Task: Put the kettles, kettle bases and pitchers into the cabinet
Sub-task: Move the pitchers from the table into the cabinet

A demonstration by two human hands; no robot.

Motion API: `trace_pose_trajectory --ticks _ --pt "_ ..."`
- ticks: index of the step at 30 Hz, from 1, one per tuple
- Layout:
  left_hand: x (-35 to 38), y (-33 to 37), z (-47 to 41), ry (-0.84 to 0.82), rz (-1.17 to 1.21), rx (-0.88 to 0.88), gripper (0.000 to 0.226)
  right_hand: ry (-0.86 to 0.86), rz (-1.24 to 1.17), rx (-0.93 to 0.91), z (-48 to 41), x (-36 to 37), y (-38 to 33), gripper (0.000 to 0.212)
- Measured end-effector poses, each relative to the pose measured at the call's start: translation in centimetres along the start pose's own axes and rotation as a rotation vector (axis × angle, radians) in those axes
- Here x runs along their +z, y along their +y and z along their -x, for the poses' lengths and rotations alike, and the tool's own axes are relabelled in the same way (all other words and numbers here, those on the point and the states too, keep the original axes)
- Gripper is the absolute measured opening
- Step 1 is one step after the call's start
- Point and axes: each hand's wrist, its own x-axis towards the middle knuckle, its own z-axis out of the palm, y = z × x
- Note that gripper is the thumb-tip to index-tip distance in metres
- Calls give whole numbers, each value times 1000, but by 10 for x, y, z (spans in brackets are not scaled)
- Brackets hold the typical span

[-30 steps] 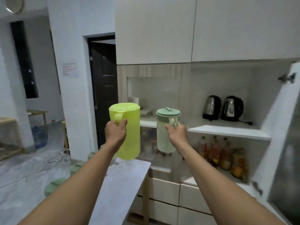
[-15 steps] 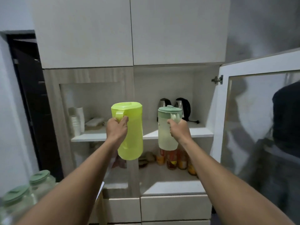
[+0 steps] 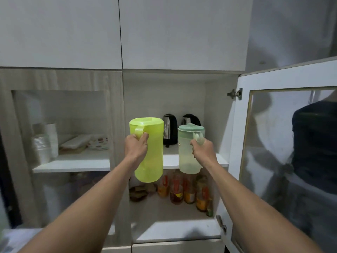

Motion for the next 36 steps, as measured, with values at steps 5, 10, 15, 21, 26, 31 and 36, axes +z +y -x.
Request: trace_pose_trajectory --ticks 5,10,15,21,26,31,36 --pt "33 -12 -48 -5 -6 22 26 -5 3 -12 -55 20 14 11" --pt "57 -22 -94 14 -72 3 26 -15 -9 -27 -104 44 21 12" --pt "84 -38 -147 56 -106 -1 29 -18 -10 -35 -161 71 31 11" --pt "112 -68 -201 118 -167 -30 31 -59 -14 -33 -225 110 64 17" --pt "134 -101 -245 216 -182 -70 32 -97 -52 -37 -281 154 101 18" --pt "148 -124 -292 315 -211 -117 33 -199 -50 -32 -328 198 126 15" --pt "153 -147 -332 370 -328 -153 42 -286 29 -27 -365 244 144 30"
